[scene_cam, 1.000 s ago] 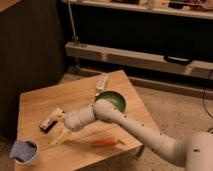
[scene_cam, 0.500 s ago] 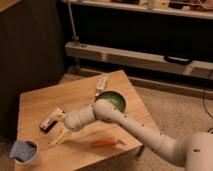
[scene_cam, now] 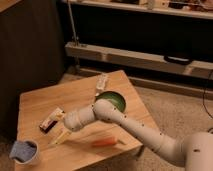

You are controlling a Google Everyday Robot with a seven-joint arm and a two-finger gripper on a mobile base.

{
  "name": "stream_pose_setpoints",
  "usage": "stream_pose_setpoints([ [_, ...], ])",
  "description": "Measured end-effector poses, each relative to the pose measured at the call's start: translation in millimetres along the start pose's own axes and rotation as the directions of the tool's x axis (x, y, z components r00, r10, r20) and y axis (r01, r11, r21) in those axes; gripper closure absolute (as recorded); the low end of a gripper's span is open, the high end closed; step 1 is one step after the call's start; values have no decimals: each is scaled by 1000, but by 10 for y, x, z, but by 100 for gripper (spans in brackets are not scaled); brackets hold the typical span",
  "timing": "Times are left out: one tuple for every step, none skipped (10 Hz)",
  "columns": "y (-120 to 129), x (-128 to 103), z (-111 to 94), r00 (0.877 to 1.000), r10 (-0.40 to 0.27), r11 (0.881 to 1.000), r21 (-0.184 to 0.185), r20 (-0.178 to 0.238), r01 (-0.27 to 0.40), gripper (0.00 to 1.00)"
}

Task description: Place the ceramic cup in the ceramic bowl

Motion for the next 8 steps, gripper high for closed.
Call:
stream_pose_setpoints([
  [-4,-1,2,1000,-1,1000,0,1,1,20],
  [-4,7,3,1000,-9,1000,-3,7,9,20],
  [-22,50,52,997,-47,999,-12,66,48,20],
  [-91,59,129,990,-68,998,-7,120,70,20],
  [-124,54,206,983,-83,996,-4,166,85,20],
  [-152,6,292,975,-91,996,-6,204,94,20],
  [-179,-37,355,975,-90,996,-1,205,92,20],
  [-168,-71,363,976,-83,996,-5,200,85,20],
])
